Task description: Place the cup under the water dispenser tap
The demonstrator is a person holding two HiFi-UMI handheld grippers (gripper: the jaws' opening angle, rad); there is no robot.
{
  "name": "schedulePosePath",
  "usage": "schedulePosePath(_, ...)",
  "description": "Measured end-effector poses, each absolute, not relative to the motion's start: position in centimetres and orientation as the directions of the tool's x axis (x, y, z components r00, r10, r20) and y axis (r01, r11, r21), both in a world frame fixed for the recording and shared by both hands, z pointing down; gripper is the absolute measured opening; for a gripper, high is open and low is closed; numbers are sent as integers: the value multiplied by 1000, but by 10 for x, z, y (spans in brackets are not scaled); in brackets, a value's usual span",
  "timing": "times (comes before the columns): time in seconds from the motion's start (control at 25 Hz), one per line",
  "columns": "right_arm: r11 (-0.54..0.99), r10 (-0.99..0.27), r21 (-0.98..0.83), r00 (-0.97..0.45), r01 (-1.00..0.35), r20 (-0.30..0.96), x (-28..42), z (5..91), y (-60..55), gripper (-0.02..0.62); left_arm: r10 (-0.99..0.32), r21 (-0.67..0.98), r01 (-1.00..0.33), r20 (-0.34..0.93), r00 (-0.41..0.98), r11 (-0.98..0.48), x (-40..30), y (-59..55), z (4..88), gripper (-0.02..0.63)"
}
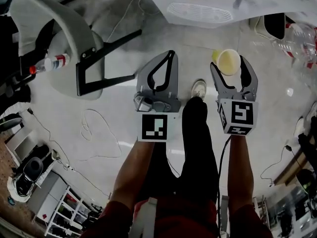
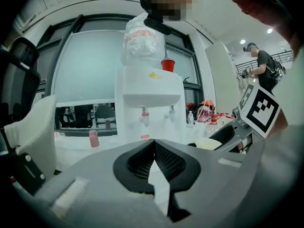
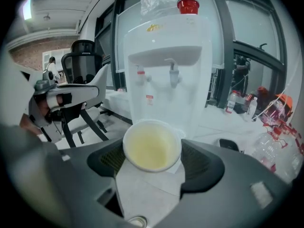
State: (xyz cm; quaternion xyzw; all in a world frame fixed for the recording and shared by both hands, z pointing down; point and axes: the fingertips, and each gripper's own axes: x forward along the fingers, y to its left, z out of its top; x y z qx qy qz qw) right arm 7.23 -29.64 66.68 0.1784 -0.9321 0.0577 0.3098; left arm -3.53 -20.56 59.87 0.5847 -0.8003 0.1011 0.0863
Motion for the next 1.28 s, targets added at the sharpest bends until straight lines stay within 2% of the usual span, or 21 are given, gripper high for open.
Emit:
schedulePosePath(0.44,934,-282,9,-723,-357,631,68,734,-304,356,-901,-19,-936,266,-343,351,-42,-207,658,-3)
schedulePosePath(1.04,927,-349,81,-762,-367,546,11,708,-369,356,-894,-12,-928,263,-362,372,-53,-213,659,-3)
schedulePosePath(1.28,926,-357,103,-757,-363,547,-6,709,-386,356,-891,-6,-922,253,-377,388,-56,-214,656,-3)
